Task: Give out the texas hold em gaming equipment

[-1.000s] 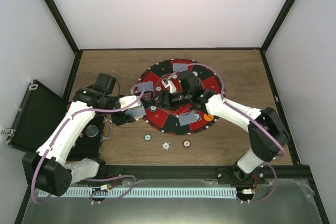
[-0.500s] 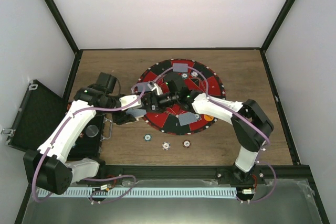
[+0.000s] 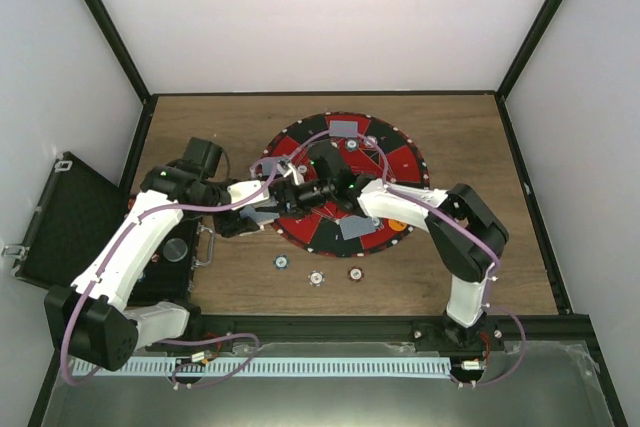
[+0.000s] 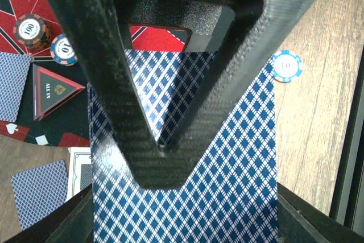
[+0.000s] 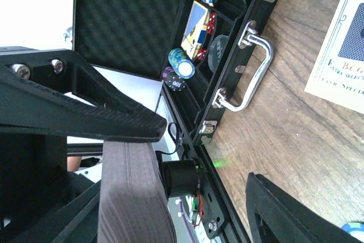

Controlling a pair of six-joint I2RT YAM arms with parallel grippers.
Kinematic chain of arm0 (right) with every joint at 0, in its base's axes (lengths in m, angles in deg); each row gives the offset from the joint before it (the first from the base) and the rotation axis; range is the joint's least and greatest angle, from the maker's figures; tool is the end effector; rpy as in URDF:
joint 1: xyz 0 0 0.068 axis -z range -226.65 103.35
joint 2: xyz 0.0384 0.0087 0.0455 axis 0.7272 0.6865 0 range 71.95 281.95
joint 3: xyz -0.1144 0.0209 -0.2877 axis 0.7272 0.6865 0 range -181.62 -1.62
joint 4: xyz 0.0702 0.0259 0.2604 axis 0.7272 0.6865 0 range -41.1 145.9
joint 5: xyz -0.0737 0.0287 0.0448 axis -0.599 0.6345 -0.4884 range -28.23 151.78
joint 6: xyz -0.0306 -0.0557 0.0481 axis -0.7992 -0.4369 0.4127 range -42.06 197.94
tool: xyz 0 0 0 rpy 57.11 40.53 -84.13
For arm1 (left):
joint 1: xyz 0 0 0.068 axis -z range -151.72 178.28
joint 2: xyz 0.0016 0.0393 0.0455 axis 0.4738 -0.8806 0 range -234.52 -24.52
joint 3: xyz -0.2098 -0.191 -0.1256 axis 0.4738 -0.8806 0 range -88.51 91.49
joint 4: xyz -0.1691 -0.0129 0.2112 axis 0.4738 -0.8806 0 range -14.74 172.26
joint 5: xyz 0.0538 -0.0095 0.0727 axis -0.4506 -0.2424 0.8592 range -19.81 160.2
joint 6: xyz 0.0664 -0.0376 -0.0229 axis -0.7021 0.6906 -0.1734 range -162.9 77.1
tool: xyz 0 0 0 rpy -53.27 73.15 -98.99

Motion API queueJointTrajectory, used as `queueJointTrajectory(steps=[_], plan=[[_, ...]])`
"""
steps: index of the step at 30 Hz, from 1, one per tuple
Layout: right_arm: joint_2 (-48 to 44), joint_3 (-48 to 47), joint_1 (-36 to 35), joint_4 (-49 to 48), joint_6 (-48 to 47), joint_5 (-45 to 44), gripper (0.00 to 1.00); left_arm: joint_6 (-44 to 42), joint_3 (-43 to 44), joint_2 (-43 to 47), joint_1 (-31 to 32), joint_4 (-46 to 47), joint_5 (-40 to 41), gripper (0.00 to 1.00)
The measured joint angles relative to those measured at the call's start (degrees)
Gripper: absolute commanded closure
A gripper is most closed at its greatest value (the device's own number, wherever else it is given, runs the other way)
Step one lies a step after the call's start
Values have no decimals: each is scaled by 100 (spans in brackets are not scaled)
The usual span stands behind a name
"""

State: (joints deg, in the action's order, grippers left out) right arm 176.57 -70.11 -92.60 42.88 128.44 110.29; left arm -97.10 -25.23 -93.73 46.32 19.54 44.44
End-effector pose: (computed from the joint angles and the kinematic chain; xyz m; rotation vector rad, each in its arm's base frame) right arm 0.2698 0.3528 0.2444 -0.5326 2.4469 1.7691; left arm 0.2018 -0.0971 0.3032 1.6369 2.0517 -0.4164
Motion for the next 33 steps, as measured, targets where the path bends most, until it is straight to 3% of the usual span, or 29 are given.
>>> queueJointTrajectory(steps=[10, 17, 25, 33], plan=[[-415, 614, 293, -387, 15, 149, 55, 2, 0, -2, 26, -42, 39, 96], [-632, 664, 382, -269, -15, 94, 77, 4, 0, -2, 26, -42, 98, 96], [-1069, 702, 570, 223, -177, -205, 96, 2, 0, -2, 26, -39, 114, 96], [-1329, 907, 1147, 678, -387, -380, 99, 2, 0, 4, 26, -33, 120, 96]])
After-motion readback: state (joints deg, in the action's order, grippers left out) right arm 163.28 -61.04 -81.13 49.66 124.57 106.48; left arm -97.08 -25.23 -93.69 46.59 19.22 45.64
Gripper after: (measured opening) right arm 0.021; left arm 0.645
